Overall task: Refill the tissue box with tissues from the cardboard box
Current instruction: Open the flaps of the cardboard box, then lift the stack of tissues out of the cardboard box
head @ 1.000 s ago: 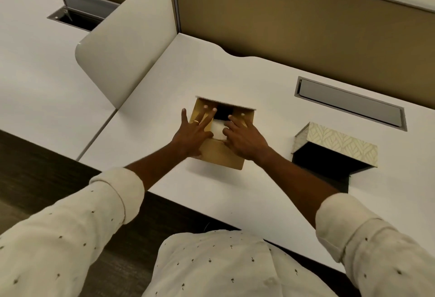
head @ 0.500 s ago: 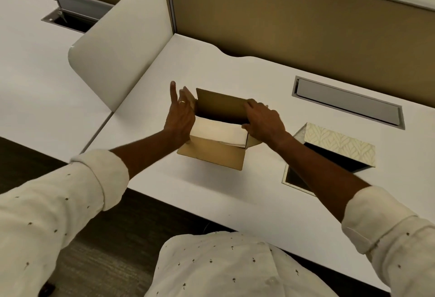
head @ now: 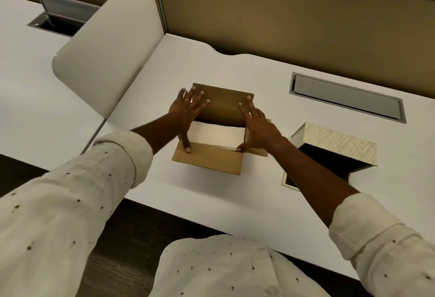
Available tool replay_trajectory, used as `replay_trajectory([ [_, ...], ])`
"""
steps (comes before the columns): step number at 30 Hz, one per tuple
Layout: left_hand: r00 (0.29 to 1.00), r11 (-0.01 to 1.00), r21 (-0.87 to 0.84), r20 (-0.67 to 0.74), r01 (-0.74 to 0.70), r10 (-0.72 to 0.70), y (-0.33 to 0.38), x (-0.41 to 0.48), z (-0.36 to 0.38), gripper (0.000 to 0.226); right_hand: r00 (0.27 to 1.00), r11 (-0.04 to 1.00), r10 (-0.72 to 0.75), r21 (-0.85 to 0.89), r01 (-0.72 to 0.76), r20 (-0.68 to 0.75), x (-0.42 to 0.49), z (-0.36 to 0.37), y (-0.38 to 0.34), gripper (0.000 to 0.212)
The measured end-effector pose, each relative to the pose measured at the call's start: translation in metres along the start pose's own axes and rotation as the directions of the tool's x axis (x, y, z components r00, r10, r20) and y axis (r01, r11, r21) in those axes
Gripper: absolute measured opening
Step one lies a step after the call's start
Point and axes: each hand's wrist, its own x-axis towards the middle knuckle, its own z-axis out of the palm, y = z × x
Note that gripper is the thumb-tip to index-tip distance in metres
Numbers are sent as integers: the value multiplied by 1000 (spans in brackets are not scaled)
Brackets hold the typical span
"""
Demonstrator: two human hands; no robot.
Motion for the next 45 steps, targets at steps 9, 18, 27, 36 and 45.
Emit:
replay_trajectory([
  [9, 981, 990, -42, -144, -138, 131, -33, 35, 29, 166, 980, 973, 13, 224, -59, 199, 22, 8, 26, 159],
  [18, 978, 935, -304, 38, -185, 206, -38, 62, 47, 180, 964, 977, 32, 193, -86, 265, 31, 11, 34, 144],
  [27, 959, 803, -526, -181, -281, 218, -47, 76, 36, 127, 980, 944, -152, 276, 183, -131, 49, 3, -18, 27],
  [36, 931, 691, -642, -105, -332, 350, -10, 80, 30, 73, 873, 980, -27, 185, -73, 486, 93, 23, -19, 74],
  [45, 896, 820, -562, 303, -107, 324, 17, 102, 59, 112, 783, 997, 62, 3, -81, 619, 105, 31, -18, 93],
])
